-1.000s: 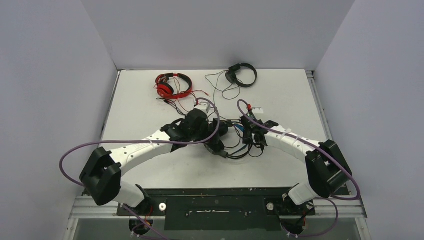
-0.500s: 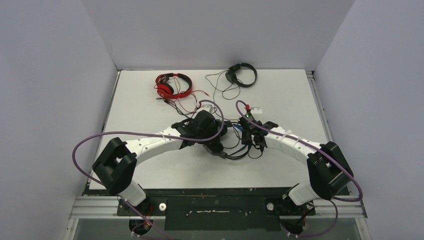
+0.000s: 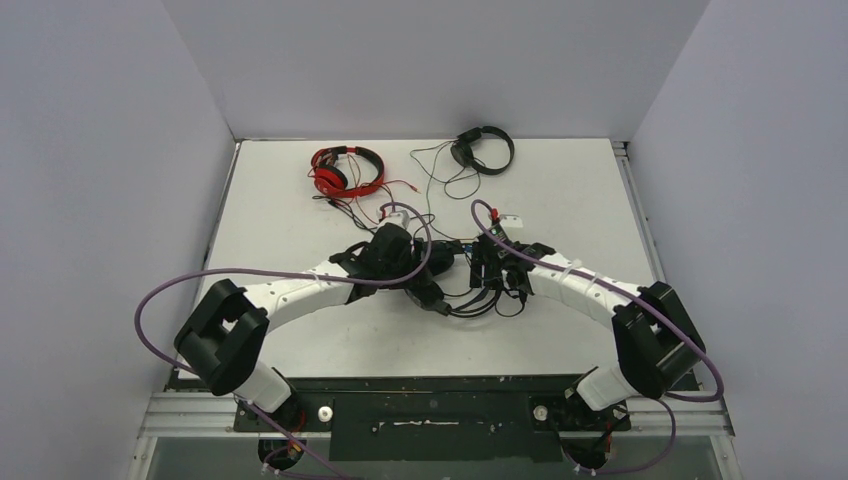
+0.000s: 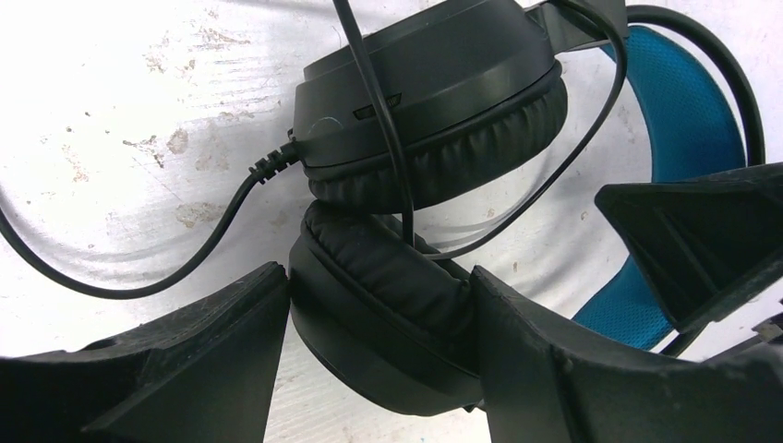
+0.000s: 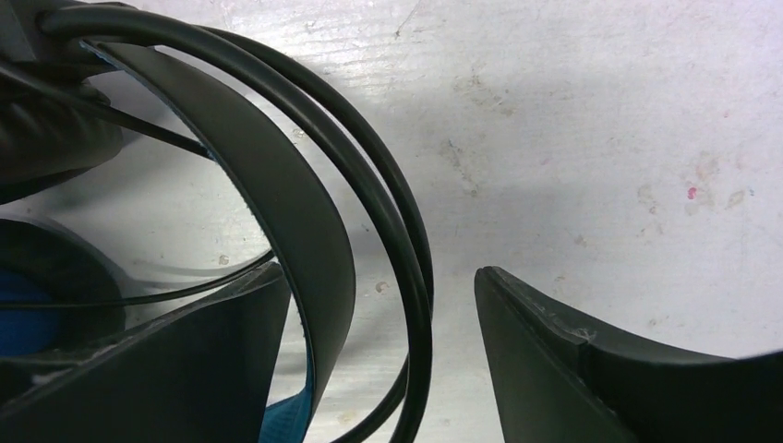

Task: Wrap the headphones
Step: Pick up the headphones from the center of the board.

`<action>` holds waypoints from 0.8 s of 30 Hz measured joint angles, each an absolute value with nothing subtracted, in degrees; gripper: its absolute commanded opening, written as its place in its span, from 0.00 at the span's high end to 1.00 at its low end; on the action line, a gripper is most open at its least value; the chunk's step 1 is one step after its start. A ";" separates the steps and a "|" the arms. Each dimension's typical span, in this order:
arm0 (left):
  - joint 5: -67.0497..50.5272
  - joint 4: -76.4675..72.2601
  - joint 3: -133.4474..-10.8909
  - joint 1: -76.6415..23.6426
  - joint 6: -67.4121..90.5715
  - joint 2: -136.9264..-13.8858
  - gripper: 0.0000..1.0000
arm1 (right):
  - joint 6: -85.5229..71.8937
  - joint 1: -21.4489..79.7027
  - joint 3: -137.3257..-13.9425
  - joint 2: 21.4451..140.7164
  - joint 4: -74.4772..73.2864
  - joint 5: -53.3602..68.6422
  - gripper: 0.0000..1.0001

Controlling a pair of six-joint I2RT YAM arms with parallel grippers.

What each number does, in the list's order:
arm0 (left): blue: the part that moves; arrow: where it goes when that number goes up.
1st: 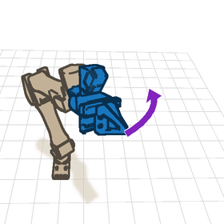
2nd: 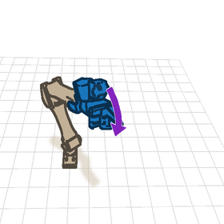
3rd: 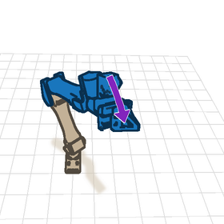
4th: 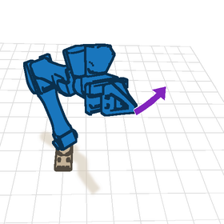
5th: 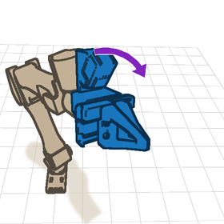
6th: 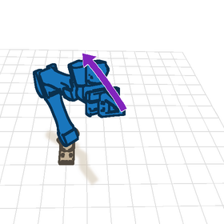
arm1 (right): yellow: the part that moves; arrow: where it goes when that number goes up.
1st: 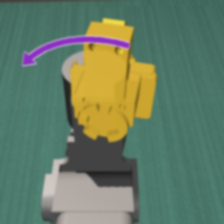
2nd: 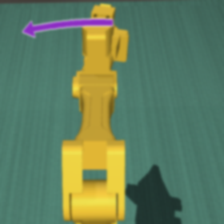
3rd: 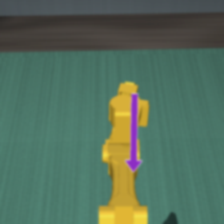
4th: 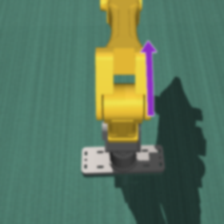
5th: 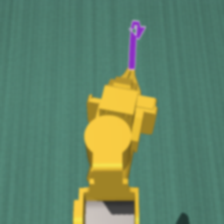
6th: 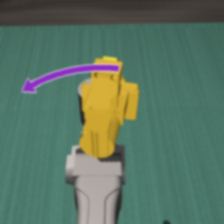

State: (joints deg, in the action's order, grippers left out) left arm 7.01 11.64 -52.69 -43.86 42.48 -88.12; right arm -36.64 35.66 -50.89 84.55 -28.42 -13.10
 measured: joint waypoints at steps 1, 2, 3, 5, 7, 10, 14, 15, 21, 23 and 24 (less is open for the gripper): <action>6.85 11.05 -52.16 -43.77 42.68 -87.83 0.35 | -36.64 35.62 -50.89 84.77 -28.25 -12.84 0.25; 6.79 10.52 -51.75 -43.72 42.81 -87.61 0.35 | -36.67 35.51 -50.89 85.10 -28.01 -12.47 0.26; 6.79 10.13 -51.44 -43.72 42.85 -87.46 0.35 | -36.67 35.27 -50.89 85.47 -27.73 -11.99 0.28; 6.79 9.63 -51.09 -43.72 42.89 -87.31 0.35 | -36.71 34.96 -50.87 86.39 -27.14 -11.20 0.34; 6.76 9.28 -50.94 -43.72 42.87 -87.26 0.35 | -36.86 34.79 -50.87 87.37 -26.79 -10.74 0.39; 6.79 9.06 -50.68 -43.70 42.87 -87.05 0.35 | -37.01 34.54 -50.89 88.33 -26.94 -10.50 0.46; 6.83 8.78 -50.24 -43.72 42.87 -86.67 0.35 | -37.30 34.54 -51.37 88.86 -27.79 -10.50 0.63; 6.85 8.69 -50.11 -43.72 42.92 -86.59 0.35 | -37.39 34.54 -51.57 88.92 -27.94 -10.50 0.70; 6.98 8.54 -49.32 -43.72 42.83 -85.60 0.19 | -37.76 34.50 -51.79 88.97 -30.20 -11.79 1.00; 6.68 8.86 -49.30 -43.79 42.22 -84.82 0.09 | -38.06 34.54 -52.03 88.97 -31.40 -12.29 1.00; 6.55 9.45 -49.30 -43.81 41.69 -84.05 0.06 | -38.04 34.57 -52.38 88.95 -32.08 -12.71 1.00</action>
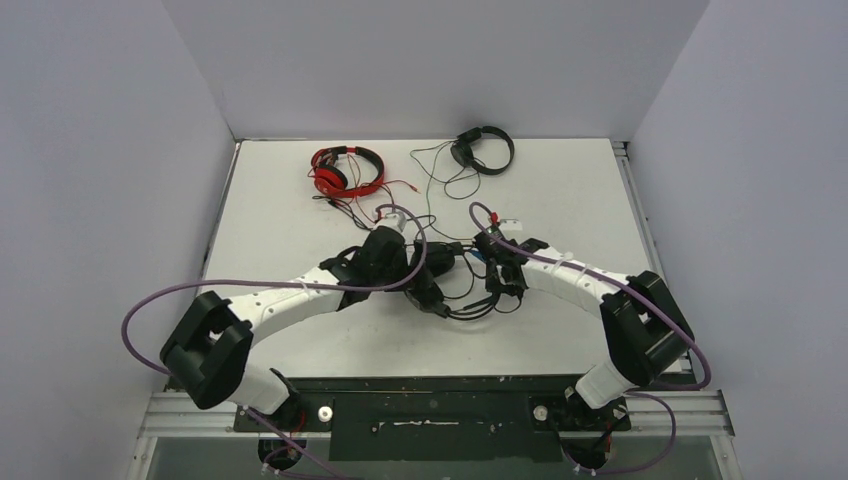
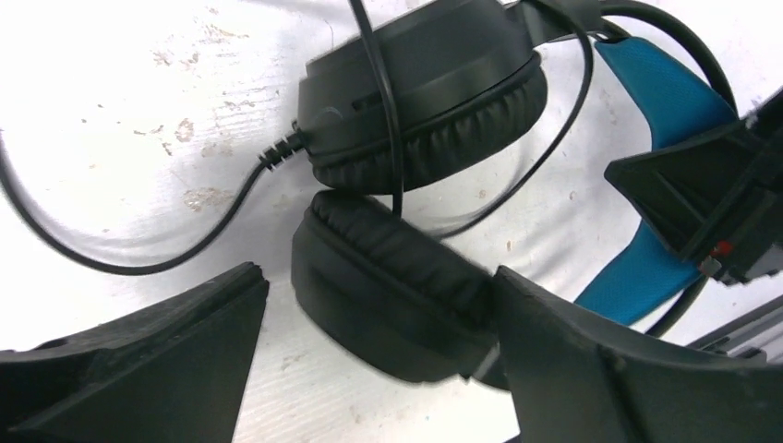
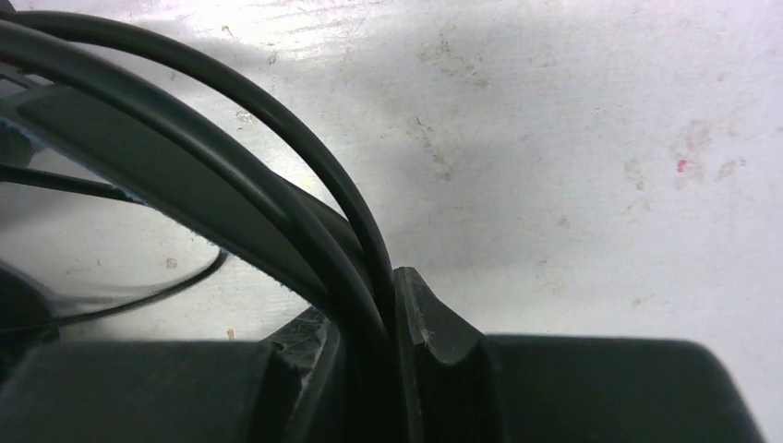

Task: Wrap the headphones
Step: Pick up the headphones from the center of the board.

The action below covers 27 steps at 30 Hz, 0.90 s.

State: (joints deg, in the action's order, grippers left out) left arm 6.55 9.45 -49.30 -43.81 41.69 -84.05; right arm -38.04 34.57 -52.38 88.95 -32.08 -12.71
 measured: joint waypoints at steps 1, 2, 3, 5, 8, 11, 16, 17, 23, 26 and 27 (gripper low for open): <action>6.50 10.11 -49.32 -43.79 41.34 -83.20 0.03 | -37.95 34.59 -52.75 88.86 -32.62 -12.99 1.00; 6.33 11.14 -49.39 -43.77 40.73 -81.89 0.03 | -37.74 34.65 -53.39 88.71 -33.56 -13.34 1.00; 6.09 12.53 -49.60 -43.70 39.86 -80.20 0.03 | -37.45 34.68 -53.82 88.40 -34.22 -13.69 1.00; 5.41 15.59 -50.65 -43.27 38.19 -75.85 0.03 | -36.75 34.70 -54.78 87.39 -35.64 -14.35 1.00; 2.81 18.31 -53.15 -41.39 35.79 -69.14 0.03 | -34.92 34.70 -57.01 84.42 -38.26 -14.79 1.00; -0.91 19.20 -56.10 -36.47 33.67 -63.59 0.03 | -32.86 34.70 -59.77 81.12 -40.07 -14.76 1.00; -6.63 19.64 -59.00 -25.56 30.74 -60.12 0.03 | -29.19 34.70 -63.94 76.40 -42.33 -13.91 1.00; -7.92 19.64 -59.07 -23.55 30.57 -60.23 0.04 | -28.69 34.70 -64.47 75.79 -42.89 -13.61 1.00; -14.50 19.22 -58.98 -14.87 30.94 -61.84 0.06 | -24.99 34.70 -67.44 70.81 -47.64 -12.34 1.00; -17.37 16.08 -57.69 -14.26 31.11 -61.82 0.12 | -23.38 34.70 -67.66 67.61 -48.95 -11.66 1.00; -18.63 14.20 -56.66 -14.26 31.29 -61.67 0.16 | -22.90 34.70 -67.70 66.54 -49.36 -11.42 1.00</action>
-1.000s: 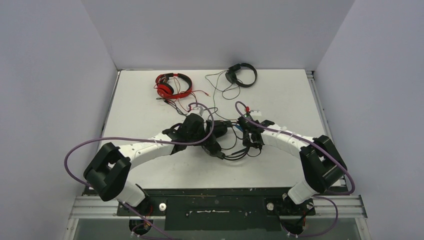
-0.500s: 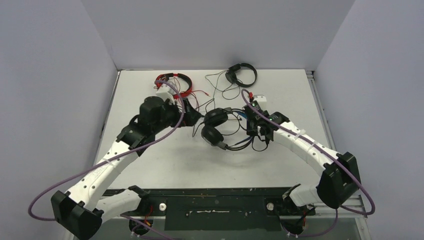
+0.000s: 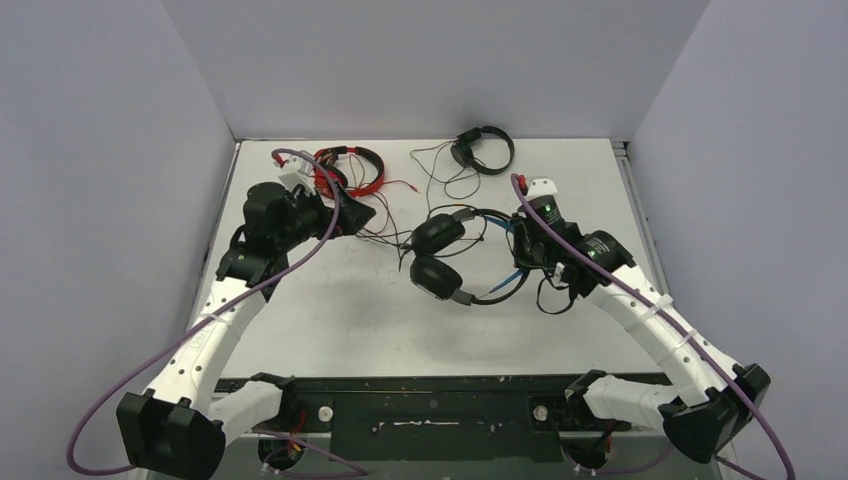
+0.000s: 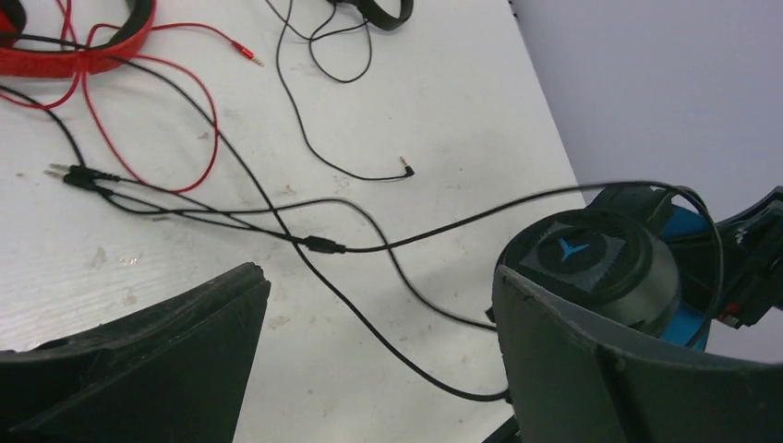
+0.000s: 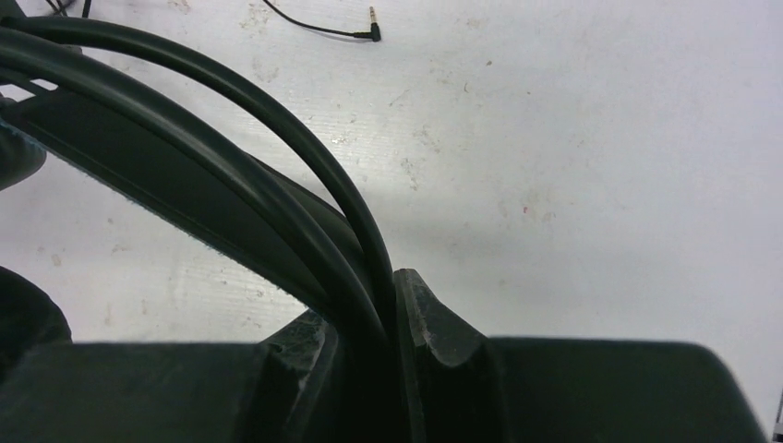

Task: Wrap the headphones
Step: Pick up the headphones from the center of the board, then untie the headphones cable from the headphones.

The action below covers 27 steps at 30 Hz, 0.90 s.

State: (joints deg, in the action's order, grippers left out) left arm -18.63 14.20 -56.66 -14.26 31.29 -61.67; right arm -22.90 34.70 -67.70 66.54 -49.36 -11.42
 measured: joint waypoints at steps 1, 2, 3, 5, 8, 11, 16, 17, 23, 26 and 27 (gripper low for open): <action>-19.94 11.84 -55.18 -14.26 31.42 -61.28 0.17 | -22.46 34.70 -67.83 65.47 -49.89 -11.16 1.00; -21.26 9.19 -53.21 -14.26 31.59 -60.64 0.17 | -22.00 34.70 -68.14 64.58 -50.52 -11.00 1.00; -22.46 6.42 -50.81 -14.26 31.77 -59.72 0.17 | -21.52 34.70 -68.55 63.83 -51.09 -10.87 1.00; -24.36 1.48 -45.93 -14.26 32.14 -57.34 0.17 | -20.73 34.70 -69.60 62.96 -52.01 -10.79 1.00; -26.89 -6.09 -38.50 -14.31 32.05 -51.99 0.17 | -19.88 34.70 -71.16 62.78 -53.06 -10.61 1.00; -30.17 -12.10 -33.69 -14.57 28.75 -46.37 0.18 | -19.11 34.61 -72.44 62.85 -54.43 -10.26 1.00; -34.48 -15.22 -32.25 -14.96 17.67 -40.64 0.43 | -16.95 34.57 -76.36 63.53 -57.04 -8.75 1.00; -36.03 -16.10 -32.08 -14.96 15.09 -40.29 0.44 | -16.49 34.57 -77.12 63.55 -57.49 -8.32 1.00; -44.86 -17.98 -31.53 -15.77 2.74 -42.57 0.48 | -14.52 34.57 -79.42 63.55 -58.70 -5.78 1.00; -46.83 -17.69 -31.53 -17.08 -3.29 -44.80 0.46 | -13.96 34.57 -79.42 63.55 -59.16 -4.95 1.00; -47.07 -17.54 -31.53 -17.80 -4.99 -45.19 0.46 | -13.85 34.57 -79.42 63.55 -59.40 -4.71 1.00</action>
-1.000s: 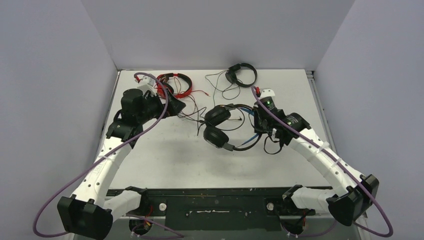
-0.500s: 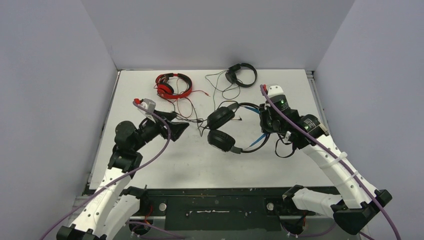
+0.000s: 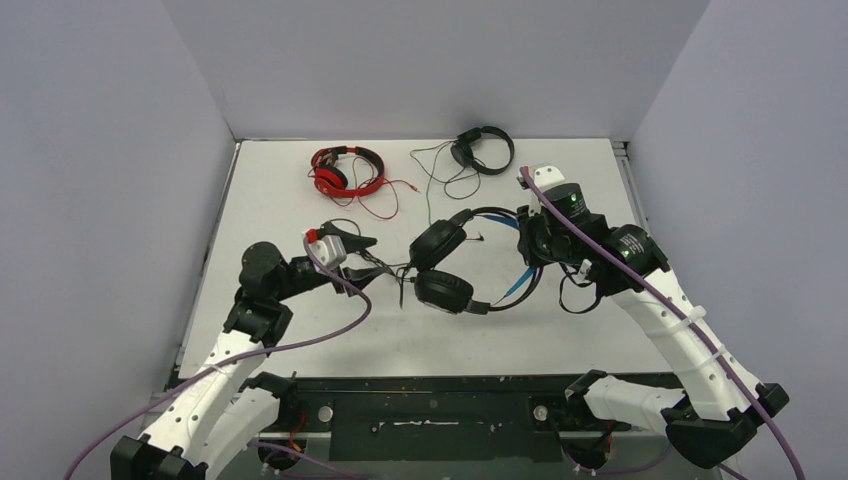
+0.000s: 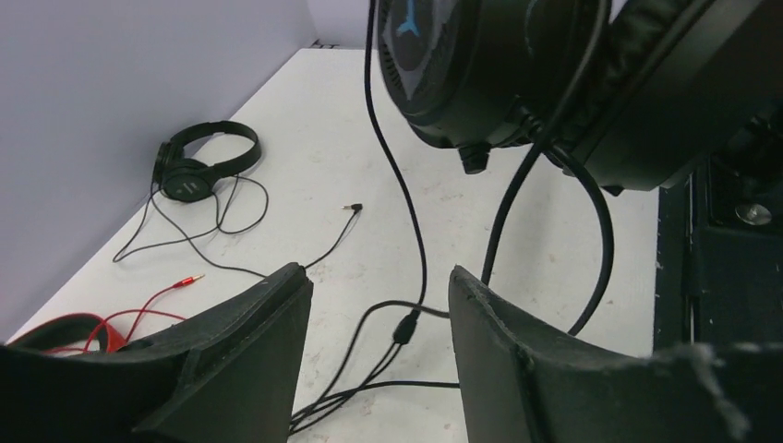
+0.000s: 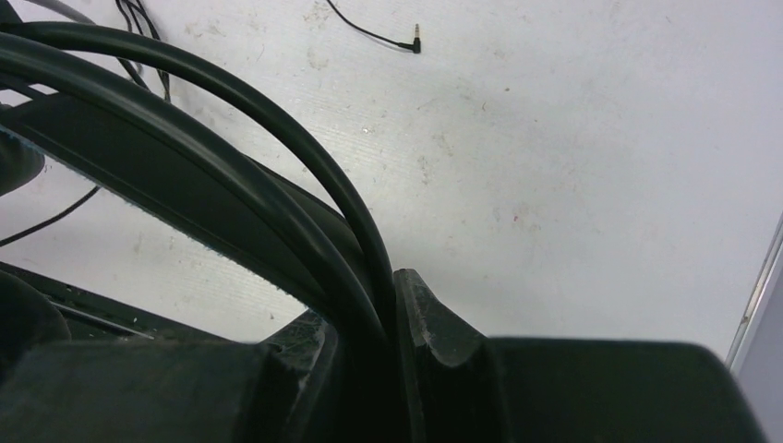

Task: Wrap the headphones
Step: Untie the headphones cable from the headphones.

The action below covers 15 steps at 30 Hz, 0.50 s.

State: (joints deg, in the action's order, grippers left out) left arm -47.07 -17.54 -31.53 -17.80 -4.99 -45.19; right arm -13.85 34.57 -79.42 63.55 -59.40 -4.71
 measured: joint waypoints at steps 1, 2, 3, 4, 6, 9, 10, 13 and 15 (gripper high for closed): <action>-47.22 -17.32 -31.53 -18.52 -6.24 -45.41 0.45 | -13.72 34.57 -79.42 63.55 -59.61 -4.45 1.00; -47.42 -16.93 -31.53 -19.42 -7.70 -45.56 0.45 | -13.67 34.57 -79.42 63.55 -59.75 -4.19 1.00; -47.70 -16.34 -31.53 -20.58 -9.52 -45.67 0.45 | -13.65 34.57 -79.42 63.55 -59.81 -4.01 1.00; -47.92 -15.75 -31.53 -21.28 -10.68 -45.71 0.45 | -13.63 34.57 -79.42 63.55 -59.86 -3.88 1.00; -48.49 -13.91 -31.55 -22.85 -13.56 -45.78 0.44 | -13.56 34.57 -79.42 63.57 -59.88 -3.57 1.00; -48.90 -10.28 -31.66 -24.36 -17.37 -45.80 0.43 | -13.45 34.57 -79.42 63.64 -59.88 -3.36 1.00; -48.88 -9.13 -31.66 -24.64 -18.35 -45.74 0.43 | -13.43 34.57 -79.42 63.66 -59.88 -3.33 1.00; -48.75 -6.44 -31.66 -24.80 -19.84 -45.10 0.42 | -13.26 34.57 -79.42 63.70 -59.86 -3.33 1.00; -48.75 -5.26 -31.66 -24.82 -20.12 -44.16 0.41 | -13.15 34.57 -79.42 63.83 -59.86 -3.33 1.00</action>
